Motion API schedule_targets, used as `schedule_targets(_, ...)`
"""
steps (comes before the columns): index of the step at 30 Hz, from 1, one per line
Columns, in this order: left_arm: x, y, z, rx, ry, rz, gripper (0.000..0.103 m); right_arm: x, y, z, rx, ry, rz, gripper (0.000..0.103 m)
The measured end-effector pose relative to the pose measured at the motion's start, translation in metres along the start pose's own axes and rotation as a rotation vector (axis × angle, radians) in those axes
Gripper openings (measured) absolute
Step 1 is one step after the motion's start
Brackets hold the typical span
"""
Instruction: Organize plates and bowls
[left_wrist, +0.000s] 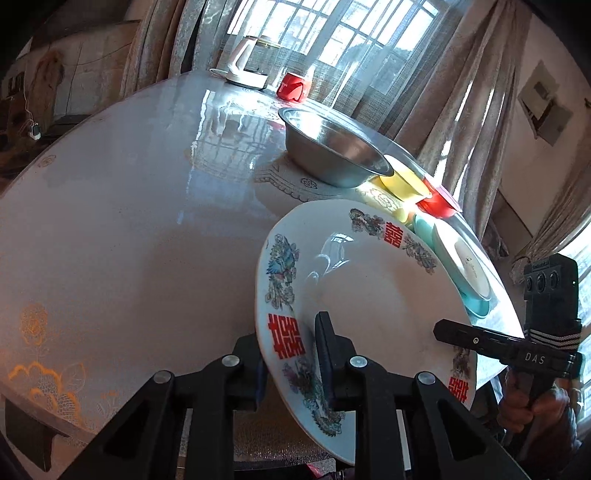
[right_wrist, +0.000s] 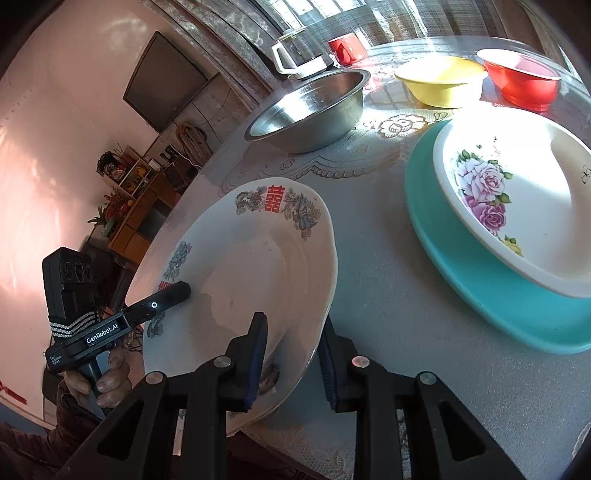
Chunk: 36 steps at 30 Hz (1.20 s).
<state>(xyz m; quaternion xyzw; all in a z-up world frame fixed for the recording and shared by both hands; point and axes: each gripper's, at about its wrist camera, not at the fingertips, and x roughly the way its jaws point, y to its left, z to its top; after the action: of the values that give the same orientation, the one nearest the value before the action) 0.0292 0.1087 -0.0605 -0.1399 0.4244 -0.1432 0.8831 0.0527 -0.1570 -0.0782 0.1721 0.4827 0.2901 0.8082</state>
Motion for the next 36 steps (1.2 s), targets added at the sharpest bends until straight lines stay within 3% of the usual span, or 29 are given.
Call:
schedule_targets(7, 0.000, -0.001, 0.002, 0.000, 0.013, 0.014, 0.023, 0.002, 0.007, -0.002, -0.059, -0.004, -0.024, 0.021)
schedule_targets(21, 0.001, -0.009, 0.000, 0.039, 0.010, 0.034, 0.024, -0.001, 0.011, -0.003, -0.106, -0.019, -0.076, 0.022)
schedule_targets(28, 0.007, -0.013, 0.003, 0.046, 0.008, 0.066, 0.027, 0.001, 0.010, -0.001, -0.094, -0.006, -0.063, 0.024)
schedule_targets(36, 0.010, -0.007, 0.008, 0.018, 0.010, 0.040, 0.030, 0.001, 0.004, -0.002, -0.073, -0.019, -0.022, 0.027)
